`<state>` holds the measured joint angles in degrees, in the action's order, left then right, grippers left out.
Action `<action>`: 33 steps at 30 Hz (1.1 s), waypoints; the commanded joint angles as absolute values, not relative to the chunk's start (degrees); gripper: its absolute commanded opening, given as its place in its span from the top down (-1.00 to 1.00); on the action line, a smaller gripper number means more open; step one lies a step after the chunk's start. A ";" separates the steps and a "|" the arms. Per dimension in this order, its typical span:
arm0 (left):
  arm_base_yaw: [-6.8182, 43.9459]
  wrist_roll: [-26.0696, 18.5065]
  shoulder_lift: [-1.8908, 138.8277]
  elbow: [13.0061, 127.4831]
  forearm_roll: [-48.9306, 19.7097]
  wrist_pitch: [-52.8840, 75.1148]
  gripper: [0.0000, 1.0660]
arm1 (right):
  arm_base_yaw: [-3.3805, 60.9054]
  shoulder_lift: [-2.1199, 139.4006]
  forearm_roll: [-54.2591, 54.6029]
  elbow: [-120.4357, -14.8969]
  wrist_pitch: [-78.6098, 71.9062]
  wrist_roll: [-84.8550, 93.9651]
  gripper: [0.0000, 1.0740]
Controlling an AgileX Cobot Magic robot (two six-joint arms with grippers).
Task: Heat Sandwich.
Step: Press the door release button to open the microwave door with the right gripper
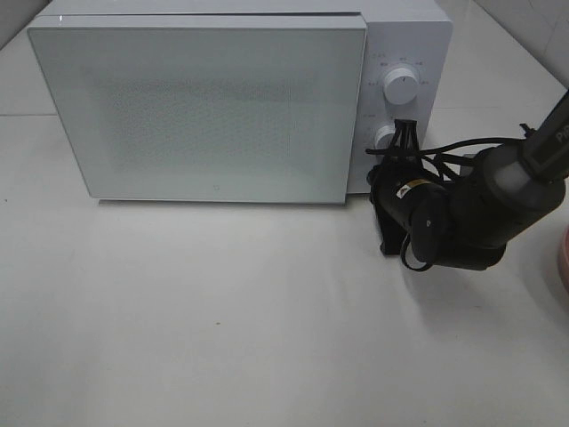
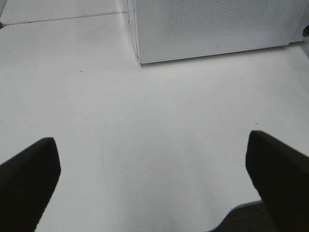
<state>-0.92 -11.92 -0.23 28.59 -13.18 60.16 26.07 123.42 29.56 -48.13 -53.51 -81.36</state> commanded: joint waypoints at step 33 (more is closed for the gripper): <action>-0.92 -11.63 -1.83 28.30 -13.41 59.76 -0.87 | 24.87 121.98 27.73 -52.65 -58.50 -79.24 1.00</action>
